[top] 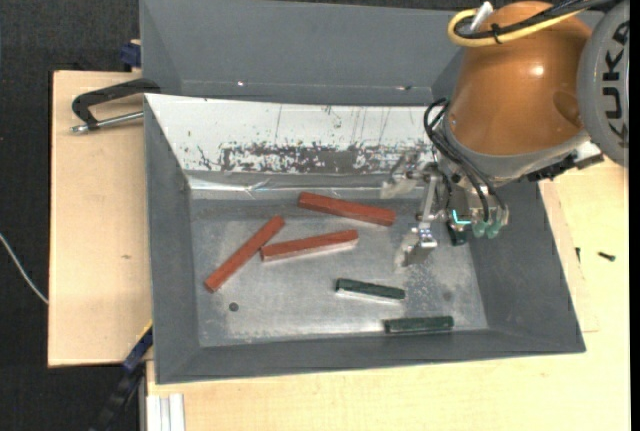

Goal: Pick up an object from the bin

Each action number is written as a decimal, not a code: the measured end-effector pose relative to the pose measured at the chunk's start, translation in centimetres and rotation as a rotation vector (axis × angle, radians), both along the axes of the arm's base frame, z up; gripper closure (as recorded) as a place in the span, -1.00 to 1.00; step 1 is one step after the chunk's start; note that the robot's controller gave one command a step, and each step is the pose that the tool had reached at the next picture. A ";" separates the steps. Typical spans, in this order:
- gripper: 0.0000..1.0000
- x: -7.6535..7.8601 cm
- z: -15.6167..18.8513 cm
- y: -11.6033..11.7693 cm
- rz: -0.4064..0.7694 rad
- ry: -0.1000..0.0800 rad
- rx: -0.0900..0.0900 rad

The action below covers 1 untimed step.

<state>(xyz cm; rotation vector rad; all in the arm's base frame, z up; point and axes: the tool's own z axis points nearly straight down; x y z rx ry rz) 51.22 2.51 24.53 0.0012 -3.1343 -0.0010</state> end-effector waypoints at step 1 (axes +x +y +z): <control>-1.00 0.1 0.4 0.0 -0.001 -0.009 0.000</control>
Offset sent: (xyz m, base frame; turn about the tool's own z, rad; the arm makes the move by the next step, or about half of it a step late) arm 0.0133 0.0004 -0.1459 -0.1260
